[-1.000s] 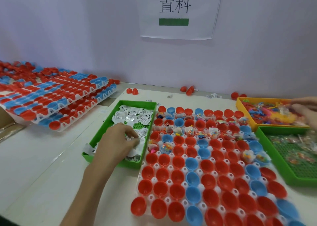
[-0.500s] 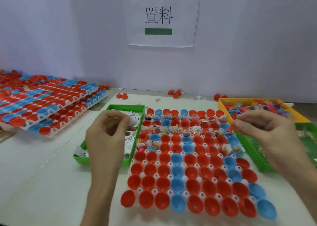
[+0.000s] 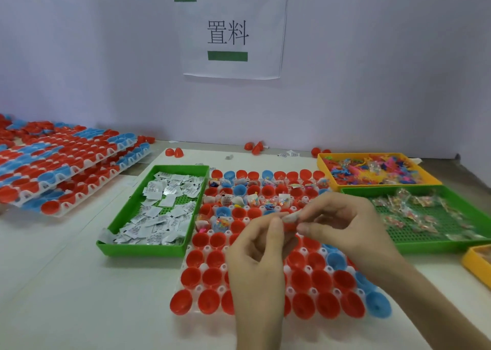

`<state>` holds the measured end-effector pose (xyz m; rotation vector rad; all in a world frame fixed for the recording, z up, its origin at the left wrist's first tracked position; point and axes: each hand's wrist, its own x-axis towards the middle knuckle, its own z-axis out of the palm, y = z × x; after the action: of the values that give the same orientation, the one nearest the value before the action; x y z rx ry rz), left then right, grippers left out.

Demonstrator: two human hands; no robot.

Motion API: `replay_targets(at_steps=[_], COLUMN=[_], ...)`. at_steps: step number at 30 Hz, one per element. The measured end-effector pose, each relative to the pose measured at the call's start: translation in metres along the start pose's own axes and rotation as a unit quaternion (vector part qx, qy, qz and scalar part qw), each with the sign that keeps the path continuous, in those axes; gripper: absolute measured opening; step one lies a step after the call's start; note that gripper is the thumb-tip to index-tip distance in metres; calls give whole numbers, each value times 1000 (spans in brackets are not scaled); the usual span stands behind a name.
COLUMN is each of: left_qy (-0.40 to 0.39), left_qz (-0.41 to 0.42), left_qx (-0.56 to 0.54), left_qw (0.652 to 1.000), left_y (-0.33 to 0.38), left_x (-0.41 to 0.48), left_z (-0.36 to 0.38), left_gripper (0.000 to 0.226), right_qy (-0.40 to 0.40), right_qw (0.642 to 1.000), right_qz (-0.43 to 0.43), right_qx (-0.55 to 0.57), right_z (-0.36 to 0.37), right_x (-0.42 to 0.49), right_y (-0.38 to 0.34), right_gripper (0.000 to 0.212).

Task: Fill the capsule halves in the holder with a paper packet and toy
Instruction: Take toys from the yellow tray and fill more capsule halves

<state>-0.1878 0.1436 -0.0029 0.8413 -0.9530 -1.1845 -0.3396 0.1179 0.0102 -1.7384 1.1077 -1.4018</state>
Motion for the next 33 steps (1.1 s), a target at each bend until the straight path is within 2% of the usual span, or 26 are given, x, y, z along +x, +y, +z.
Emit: replay_targets(at_steps=[3, 6, 8, 11, 14, 17, 18, 19, 21, 23, 24, 31, 33], left_qy=[-11, -10, -5, -6, -14, -23, -29, -35, -49, -57, -58, -64, -71], left_qz=[7, 17, 9, 0, 8, 20, 24, 27, 25, 17, 15, -17, -22], left_qx=[29, 69, 47, 8, 8, 20, 26, 33, 41, 49, 51, 20, 18], left_qw=[999, 997, 999, 1000, 1000, 999, 999, 998, 998, 997, 997, 998, 997], left_y=[-2, -7, -7, -4, -4, -5, -5, -5, -6, -5, -5, -5, -6], left_x=[0, 2, 3, 3, 2, 0, -1, -1, -2, -3, -4, -9, -8], left_z=[-2, -8, -10, -8, -6, -3, -3, -2, -1, 0, 0, 3, 4], left_gripper=[12, 24, 20, 14, 14, 12, 11, 11, 15, 17, 17, 21, 21], right_qy=[-7, -34, -37, 16, 75, 44, 41, 53, 97, 119, 125, 218, 222], right_qw=[999, 997, 995, 977, 911, 808, 796, 803, 828, 832, 830, 864, 887], right_qz=[-21, -32, -11, 25, 128, 305, 335, 345, 322, 294, 283, 165, 122], right_qx=[-38, -68, -93, -209, -386, -503, -502, -484, -449, -455, -463, -423, -385], right_z=[2, 2, -5, -38, -89, -133, -142, -148, -154, -151, -149, -139, -132], right_x=[0, -1, 3, 14, 17, 6, 3, 1, 0, -1, 0, 0, 2], right_y=[1, 0, 3, 16, 42, 69, 75, 79, 83, 84, 84, 74, 64], right_gripper=[24, 11, 10, 11, 24, 67, 72, 69, 43, 17, 11, 13, 13])
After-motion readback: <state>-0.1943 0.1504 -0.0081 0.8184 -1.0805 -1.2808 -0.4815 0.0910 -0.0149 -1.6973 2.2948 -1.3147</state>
